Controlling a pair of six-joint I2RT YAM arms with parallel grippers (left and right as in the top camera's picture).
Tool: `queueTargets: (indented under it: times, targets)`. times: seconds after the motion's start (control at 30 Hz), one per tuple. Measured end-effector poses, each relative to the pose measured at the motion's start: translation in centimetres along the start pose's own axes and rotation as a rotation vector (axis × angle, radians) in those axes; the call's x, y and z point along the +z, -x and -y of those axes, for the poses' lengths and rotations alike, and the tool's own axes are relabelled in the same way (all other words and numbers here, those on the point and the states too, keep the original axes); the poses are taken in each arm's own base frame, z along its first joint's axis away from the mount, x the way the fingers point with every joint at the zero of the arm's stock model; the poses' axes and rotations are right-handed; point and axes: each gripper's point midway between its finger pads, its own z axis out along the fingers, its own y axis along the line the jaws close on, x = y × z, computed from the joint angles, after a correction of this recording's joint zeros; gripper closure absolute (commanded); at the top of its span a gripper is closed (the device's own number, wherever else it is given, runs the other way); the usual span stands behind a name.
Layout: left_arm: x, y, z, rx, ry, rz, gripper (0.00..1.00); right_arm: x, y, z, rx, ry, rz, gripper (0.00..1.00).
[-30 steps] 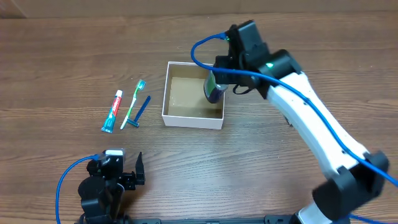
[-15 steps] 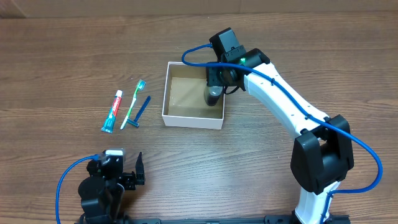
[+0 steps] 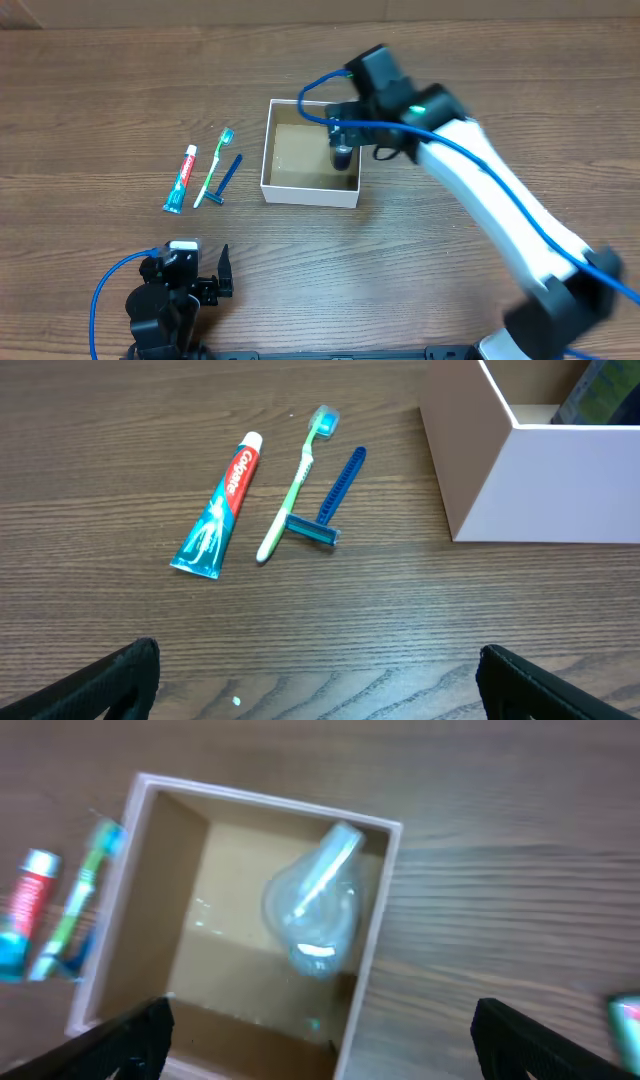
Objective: Pack container
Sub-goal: 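Carry the pump bottle into the box and release it with the right gripper, then move the right gripper to the green soap box and grasp it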
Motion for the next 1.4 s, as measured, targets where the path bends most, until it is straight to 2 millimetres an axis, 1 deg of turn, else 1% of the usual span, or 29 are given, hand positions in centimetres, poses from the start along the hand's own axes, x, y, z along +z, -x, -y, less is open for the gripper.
queueTargets:
  times: [0.03, 0.07, 0.1, 0.13, 0.17, 0.2, 0.23, 0.27, 0.33, 0.37, 0.4, 0.47, 0.57, 0.67, 0.77, 0.8, 0.83, 0.9, 1.07, 1.17, 1.2, 1.27, 1.33, 1.37, 1.4]
  targets:
    - [0.0, 0.0, 0.0, 0.0, 0.0, 0.0, 0.0, -2.3, 0.4, 0.9, 0.021, 0.0, 0.032, 0.02]
    - [0.0, 0.0, 0.0, 0.0, 0.0, 0.0, 0.0, -4.0, 0.7, 2.1, 0.047, -0.007, 0.051, 0.0]
    - [0.0, 0.0, 0.0, 0.0, 0.0, 0.0, 0.0, -5.5, 0.8, 3.9, 0.083, -0.03, 0.059, 0.0]
    - [0.0, 0.0, 0.0, 0.0, 0.0, 0.0, 0.0, -6.1, 0.8, 5.9, 0.121, -0.059, 0.053, 0.0]
    - [0.0, 0.0, 0.0, 0.0, 0.0, 0.0, 0.0, -6.2, 0.6, 8.5, 0.176, -0.102, 0.034, 0.0]
    - [0.0, 0.0, 0.0, 0.0, 0.0, 0.0, 0.0, -5.9, 0.7, 10.8, 0.22, -0.137, 0.02, 0.0]
    - [0.0, 0.0, 0.0, 0.0, 0.0, 0.0, 0.0, -5.5, 0.7, 12.4, 0.249, -0.16, 0.009, 0.0]
    - [0.0, 0.0, 0.0, 0.0, 0.0, 0.0, 0.0, -4.6, 0.5, 15.7, 0.303, -0.208, -0.02, 0.0]
    - [0.0, 0.0, 0.0, 0.0, 0.0, 0.0, 0.0, -3.2, -0.6, 19.3, 0.351, -0.249, -0.081, 0.0]
    - [0.0, 0.0, 0.0, 0.0, 0.0, 0.0, 0.0, -2.0, -1.7, 21.0, 0.365, -0.254, -0.136, 0.0]
    - [0.0, 0.0, 0.0, 0.0, 0.0, 0.0, 0.0, -0.7, -3.0, 22.3, 0.374, -0.253, -0.196, 0.0]
    - [0.0, 0.0, 0.0, 0.0, 0.0, 0.0, 0.0, 1.9, -5.0, 23.8, 0.387, -0.252, -0.285, 0.0]
    - [0.0, 0.0, 0.0, 0.0, 0.0, 0.0, 0.0, 6.1, -9.0, 24.8, 0.397, -0.242, -0.437, 0.0]
    - [0.0, 0.0, 0.0, 0.0, 0.0, 0.0, 0.0, 9.1, -11.6, 24.8, 0.381, -0.219, -0.529, 0.0]
    - [0.0, 0.0, 0.0, 0.0, 0.0, 0.0, 0.0, 10.6, -12.3, 24.9, 0.368, -0.209, -0.539, 0.0]
    - [0.0, 0.0, 0.0, 0.0, 0.0, 0.0, 0.0, 11.1, -12.2, 24.9, 0.364, -0.207, -0.528, 0.04]
    - [0.0, 0.0, 0.0, 0.0, 0.0, 0.0, 0.0, 11.3, -12.2, 25.0, 0.363, -0.207, -0.521, 0.06]
    - [0.0, 0.0, 0.0, 0.0, 0.0, 0.0, 0.0, 11.8, -12.4, 25.1, 0.36, -0.205, -0.514, 0.15]
    - [0.0, 0.0, 0.0, 0.0, 0.0, 0.0, 0.0, 12.0, -12.3, 24.9, 0.361, -0.191, -0.509, 0.16]
    - [0.0, 0.0, 0.0, 0.0, 0.0, 0.0, 0.0, 12.5, -12.4, 25.0, 0.361, -0.189, -0.507, 0.19]
    - [0.0, 0.0, 0.0, 0.0, 0.0, 0.0, 0.0, 12.7, -12.6, 25.0, 0.363, -0.189, -0.515, 0.23]
    - [0.0, 0.0, 0.0, 0.0, 0.0, 0.0, 0.0, 13.0, -13.0, 25.1, 0.367, -0.194, -0.531, 0.33]
    - [0.0, 0.0, 0.0, 0.0, 0.0, 0.0, 0.0, 13.0, -13.0, 25.1, 0.382, -0.201, -0.531, 0.37]
    - [0.0, 0.0, 0.0, 0.0, 0.0, 0.0, 0.0, 13.0, -13.1, 25.1, 0.389, -0.204, -0.533, 0.41]
    - [0.0, 0.0, 0.0, 0.0, 0.0, 0.0, 0.0, 12.9, -13.2, 25.1, 0.398, -0.207, -0.536, 0.46]
